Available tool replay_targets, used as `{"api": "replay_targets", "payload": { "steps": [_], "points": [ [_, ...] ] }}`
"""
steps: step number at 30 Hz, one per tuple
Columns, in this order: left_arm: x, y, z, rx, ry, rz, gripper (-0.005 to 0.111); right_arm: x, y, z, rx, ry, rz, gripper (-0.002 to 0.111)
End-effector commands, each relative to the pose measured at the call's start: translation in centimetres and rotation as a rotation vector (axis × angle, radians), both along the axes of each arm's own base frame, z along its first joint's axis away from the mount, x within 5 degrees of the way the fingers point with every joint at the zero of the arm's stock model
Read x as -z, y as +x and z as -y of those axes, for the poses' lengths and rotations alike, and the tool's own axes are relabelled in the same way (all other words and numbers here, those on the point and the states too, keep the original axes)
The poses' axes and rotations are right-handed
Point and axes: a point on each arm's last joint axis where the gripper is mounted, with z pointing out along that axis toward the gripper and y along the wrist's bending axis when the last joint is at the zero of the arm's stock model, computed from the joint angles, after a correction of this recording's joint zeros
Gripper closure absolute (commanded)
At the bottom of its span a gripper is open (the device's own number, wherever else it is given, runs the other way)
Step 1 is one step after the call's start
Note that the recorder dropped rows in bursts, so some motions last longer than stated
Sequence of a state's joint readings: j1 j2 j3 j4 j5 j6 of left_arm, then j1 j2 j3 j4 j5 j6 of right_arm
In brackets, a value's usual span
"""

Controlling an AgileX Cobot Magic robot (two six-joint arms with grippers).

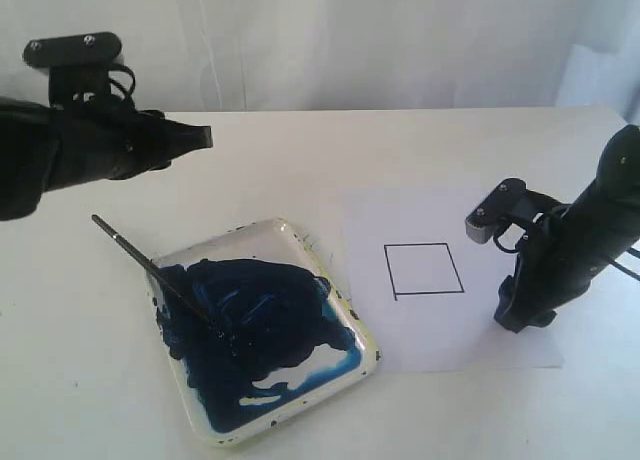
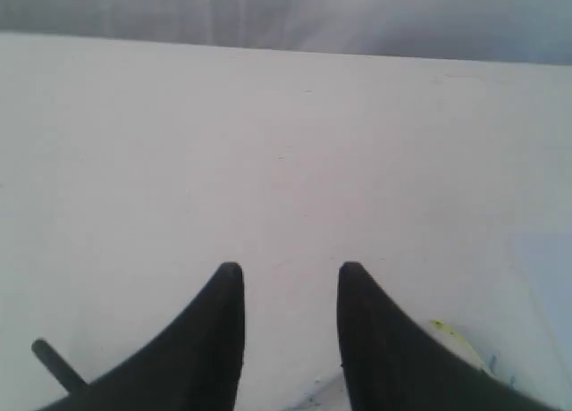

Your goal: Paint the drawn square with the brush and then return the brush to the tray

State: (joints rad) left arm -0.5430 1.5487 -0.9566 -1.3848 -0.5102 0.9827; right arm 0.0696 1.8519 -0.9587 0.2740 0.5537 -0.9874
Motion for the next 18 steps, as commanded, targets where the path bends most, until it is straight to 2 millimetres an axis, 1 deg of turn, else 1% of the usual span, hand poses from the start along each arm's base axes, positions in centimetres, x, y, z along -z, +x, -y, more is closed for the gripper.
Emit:
{"api": "replay_targets", "payload": {
  "steps": [1,2,3,7,10,14,18],
  "points": [
    [-2.4,0.2,-0.1,0.121,0.113,0.017,0.071,0.6,0.0,0.1,-0.006,-0.013,0.003,0.051],
    [-2.6,0.5,-0.4,0.152,0.190,0.040,0.071,0.6,0.0,0.1,-0.006,-0.013,0.003,0.051],
    [-2.7,0.5,-0.6,0.157,0.230,0.047,0.071,0.6,0.0,0.1,-0.007,-0.012,0.000,0.051],
    [-2.7,0.9,-1.1,0.171,0.322,0.060,0.071,0.6,0.0,0.1,-0.006,-0.012,0.002,0.051],
    [-2.5,1.3,-1.7,0.238,0.461,0.081,0.071,0.6,0.0,0.1,-0.006,-0.012,0.002,0.051],
    [-2.4,1.7,-3.2,0.237,0.655,0.073,0.071,0.6,0.0,0.1,-0.006,-0.012,0.002,0.051],
    [-2.8,2.0,-4.4,0.186,0.839,0.092,0.071,0.6,0.0,0.1,-0.006,-0.012,0.002,0.051]
  ]
}}
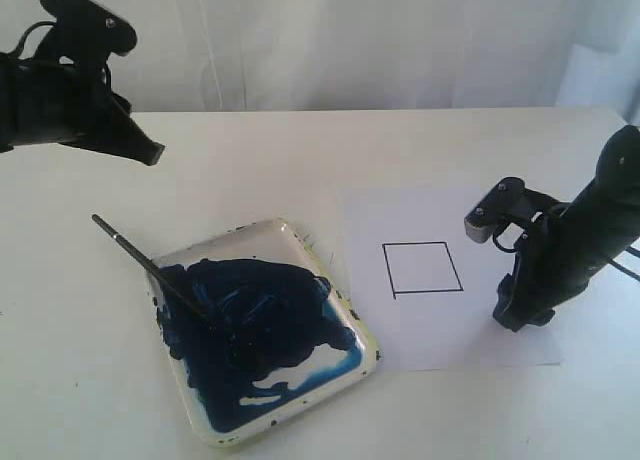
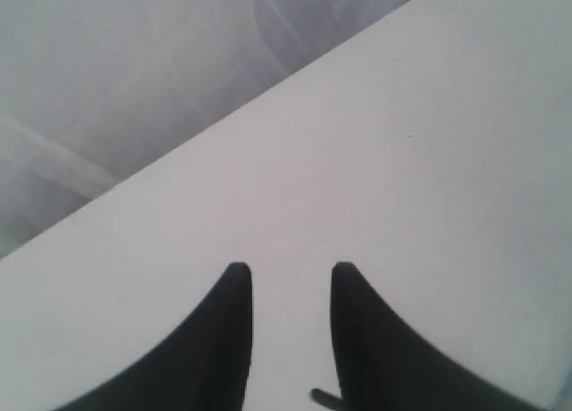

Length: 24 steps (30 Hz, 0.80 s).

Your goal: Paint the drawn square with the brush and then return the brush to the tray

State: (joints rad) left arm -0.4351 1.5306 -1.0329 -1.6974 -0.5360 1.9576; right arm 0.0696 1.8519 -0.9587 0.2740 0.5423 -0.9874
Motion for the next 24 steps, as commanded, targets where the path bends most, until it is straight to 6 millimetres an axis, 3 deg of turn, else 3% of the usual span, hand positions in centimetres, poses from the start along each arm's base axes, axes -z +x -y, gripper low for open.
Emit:
{"api": "replay_targets", "payload": {
  "steps": [1,5,9,11,16,19,21,24],
  "points": [
    [-0.6,0.2,-1.2,-0.015,0.234,0.047,0.071,0.6,-0.1,0.1,-0.008,-0.011,-0.009,0.051],
    [-0.4,0.1,-1.6,-0.183,-0.023,0.017,0.071,0.6,-0.1,0.1,-0.008,-0.011,-0.009,0.051],
    [0.0,0.0,-1.3,-0.355,-0.490,-0.016,0.071,0.6,0.0,0.1,-0.008,-0.011,-0.007,0.051],
    [0.2,-0.1,-0.3,-0.303,-0.639,-0.059,0.071,0.6,0.0,0.1,-0.006,-0.010,-0.007,0.051],
    [-0.3,-0.1,2.0,-0.185,-1.195,-0.292,0.071,0.6,0.0,0.1,-0.001,-0.005,-0.005,0.051],
    [-0.9,-0.5,2.6,0.017,-1.257,-0.385,0.071,0.6,0.0,0.0,0.002,-0.003,-0.005,0.051],
    [-0.9,-1.0,2.7,0.185,-1.123,-0.407,0.076,0.6,0.0,0.0,0.002,-0.003,-0.005,0.051],
    [-0.6,-1.3,2.1,0.286,-0.943,-0.445,0.088,0.6,0.0,0.0,0.005,0.000,-0.006,0.051]
  ]
}}
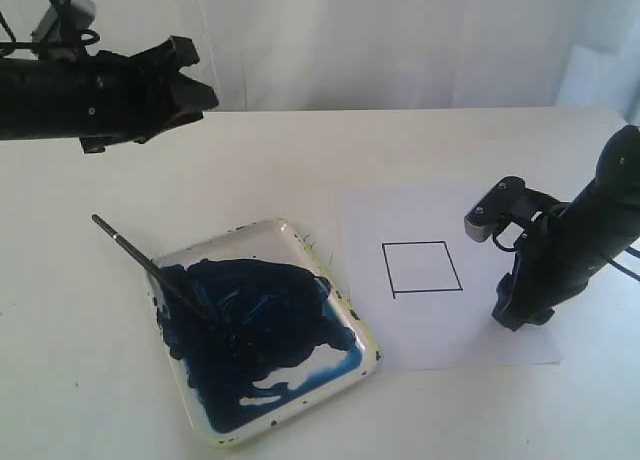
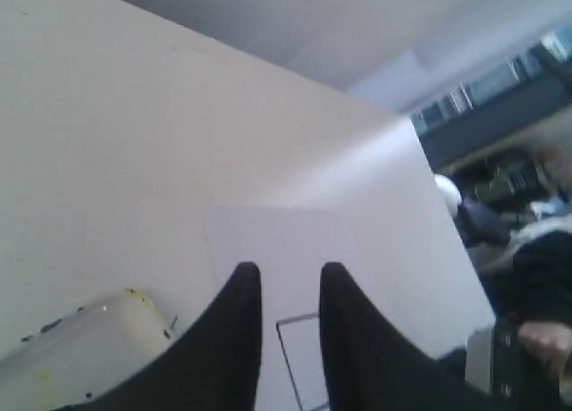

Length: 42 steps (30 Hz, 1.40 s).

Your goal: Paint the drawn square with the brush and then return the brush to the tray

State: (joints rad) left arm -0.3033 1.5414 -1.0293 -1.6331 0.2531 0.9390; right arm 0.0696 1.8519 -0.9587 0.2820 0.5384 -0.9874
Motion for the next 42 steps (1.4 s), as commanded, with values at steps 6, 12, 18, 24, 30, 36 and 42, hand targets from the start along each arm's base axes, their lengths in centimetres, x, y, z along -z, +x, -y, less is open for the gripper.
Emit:
{"api": "replay_targets", "payload": {
  "steps": [6,12,18,24,30,36,42],
  "points": [
    [-0.3,-0.7,-2.3,0.361,0.576,0.004,0.093,0.6,-0.1,0.1,-0.001,-0.005,-0.009,0.051],
    [-0.6,0.7,-4.7,0.422,0.993,-0.091,0.076,0.6,-0.1,0.1,-0.001,-0.005,-0.009,0.051],
    [0.9,2.1,-4.3,0.703,1.131,0.004,0.074,0.6,-0.1,0.0,-0.002,-0.004,-0.013,0.051],
    [3.4,2.1,-4.3,1.200,1.288,0.200,0.073,0.6,-0.1,0.0,-0.002,-0.004,-0.015,0.051],
    [5.1,3.9,-4.0,1.213,1.358,0.320,0.053,0.6,-0.1,0.0,-0.002,-0.004,-0.015,0.051],
    [8.7,5.8,-3.7,1.280,1.403,0.375,0.037,0.6,-0.1,0.0,-0.002,-0.004,-0.013,0.051],
    [10.2,6.2,-3.6,1.322,1.413,0.382,0.037,0.6,-0.1,0.0,-0.002,-0.004,-0.013,0.051]
  ]
}}
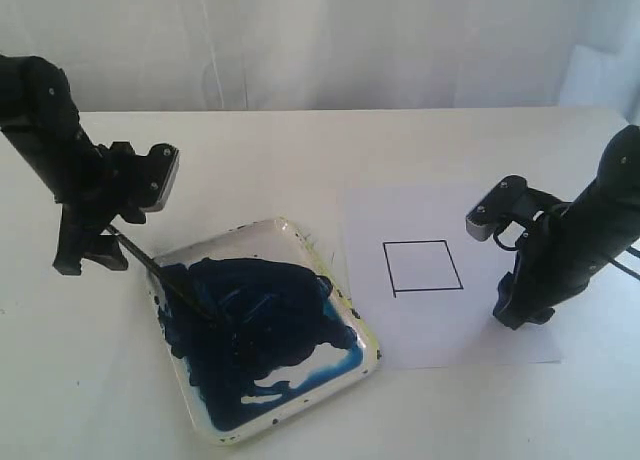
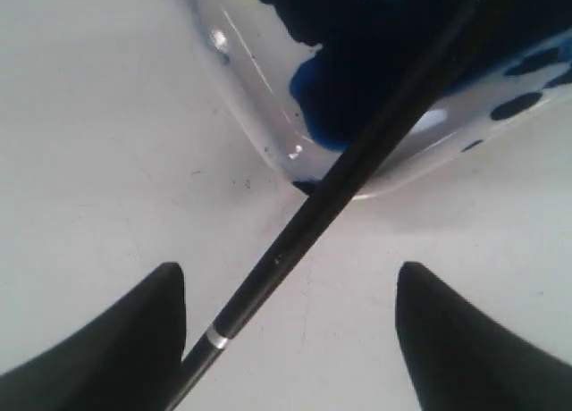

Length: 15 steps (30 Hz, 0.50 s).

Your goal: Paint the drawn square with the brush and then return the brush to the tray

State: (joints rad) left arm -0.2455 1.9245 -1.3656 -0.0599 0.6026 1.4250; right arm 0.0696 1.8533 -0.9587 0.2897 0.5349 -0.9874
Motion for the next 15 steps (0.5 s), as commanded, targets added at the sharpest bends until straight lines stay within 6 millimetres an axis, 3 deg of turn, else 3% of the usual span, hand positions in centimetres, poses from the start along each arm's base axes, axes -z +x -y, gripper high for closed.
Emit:
{"api": "replay_targets", "payload": {
  "steps": [1,4,9,15],
  "points": [
    [0.7,0.1,0.0,0.006,0.003,-0.027,0.037,0.5,-0.1,0.1,-0.008,-0.009,-0.015,0.051],
    [1.5,0.3,-0.1,0.017,0.026,-0.034,0.040,0.5,-0.1,0.1,-0.008,-0.009,-0.015,0.051],
    [2.1,0.5,-0.1,0.020,0.029,-0.037,0.059,0.5,-0.1,0.1,-0.010,-0.011,-0.013,0.051],
    [2.7,0.7,-0.1,0.046,0.036,-0.033,0.052,0.5,-0.1,0.1,-0.010,-0.011,-0.013,0.051]
  ]
}}
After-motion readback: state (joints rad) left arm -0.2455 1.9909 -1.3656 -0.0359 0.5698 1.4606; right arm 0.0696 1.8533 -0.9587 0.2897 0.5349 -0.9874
